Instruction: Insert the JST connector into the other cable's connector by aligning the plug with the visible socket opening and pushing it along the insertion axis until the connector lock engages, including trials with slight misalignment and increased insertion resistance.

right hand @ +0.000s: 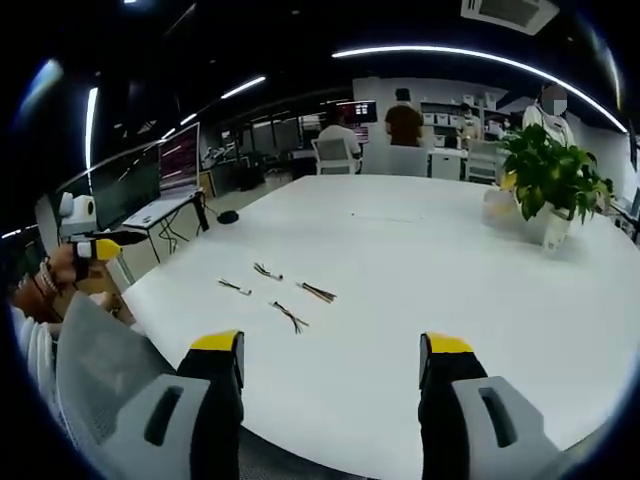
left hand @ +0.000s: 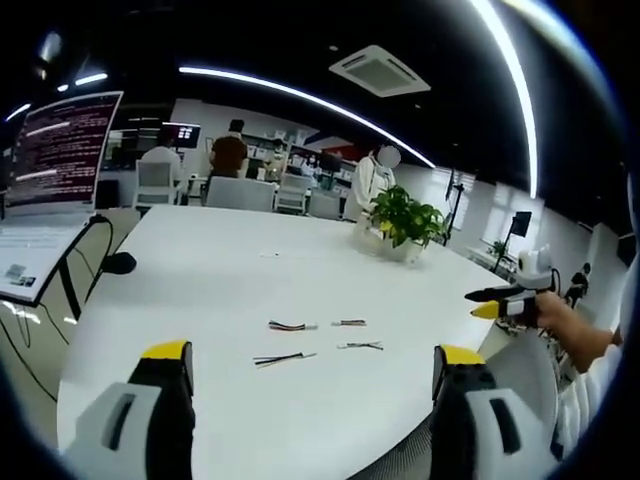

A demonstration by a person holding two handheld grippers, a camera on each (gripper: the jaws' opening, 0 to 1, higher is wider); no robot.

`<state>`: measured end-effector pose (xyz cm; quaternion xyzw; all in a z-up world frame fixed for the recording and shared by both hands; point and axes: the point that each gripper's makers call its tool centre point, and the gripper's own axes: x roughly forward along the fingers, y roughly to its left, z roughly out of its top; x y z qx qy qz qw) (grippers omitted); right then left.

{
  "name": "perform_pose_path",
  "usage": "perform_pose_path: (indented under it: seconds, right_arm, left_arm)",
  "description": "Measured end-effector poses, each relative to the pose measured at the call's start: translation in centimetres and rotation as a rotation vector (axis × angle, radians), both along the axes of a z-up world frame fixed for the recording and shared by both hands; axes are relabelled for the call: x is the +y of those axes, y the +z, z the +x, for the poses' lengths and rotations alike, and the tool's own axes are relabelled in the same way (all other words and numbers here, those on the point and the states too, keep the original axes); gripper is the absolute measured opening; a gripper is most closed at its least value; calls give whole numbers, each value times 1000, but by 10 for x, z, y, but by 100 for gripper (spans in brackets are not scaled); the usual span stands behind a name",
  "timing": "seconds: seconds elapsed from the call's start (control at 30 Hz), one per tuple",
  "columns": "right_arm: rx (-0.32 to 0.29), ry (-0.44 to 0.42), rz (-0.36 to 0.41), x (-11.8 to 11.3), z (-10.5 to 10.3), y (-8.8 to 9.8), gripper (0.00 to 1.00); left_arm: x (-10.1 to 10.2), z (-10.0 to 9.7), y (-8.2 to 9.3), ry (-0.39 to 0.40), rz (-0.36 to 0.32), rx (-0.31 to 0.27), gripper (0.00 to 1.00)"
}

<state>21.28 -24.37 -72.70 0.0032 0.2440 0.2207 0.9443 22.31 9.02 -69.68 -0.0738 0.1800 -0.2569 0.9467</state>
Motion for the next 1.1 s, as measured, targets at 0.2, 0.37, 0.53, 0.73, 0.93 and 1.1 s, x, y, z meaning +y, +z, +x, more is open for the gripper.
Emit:
perform_pose_path:
  seconds: [0.2,0.37,0.53,0.73,0.93,1.1]
  right_arm:
    - [-5,14,0,3,-1,-1,68]
    - [-14,35,-1,7,3,3,66]
    - [-17,49,-4,9,11,5,65]
    - [-21,62,-13,10,23,5,64]
    - [-21,73,-29,9,37,5,63]
    - [-28,89,-43,8,63,4,61]
  left_arm:
    - [-1,2,2,-6,2,-7,99]
    - [0,10,7,-9,13,-20,99]
    - [-2,20,13,-30,21,-34,99]
    - [-11,35,13,-83,37,-45,99]
    - [-19,52,13,-132,52,-60,99]
    - [-35,78,15,-221,57,-100,99]
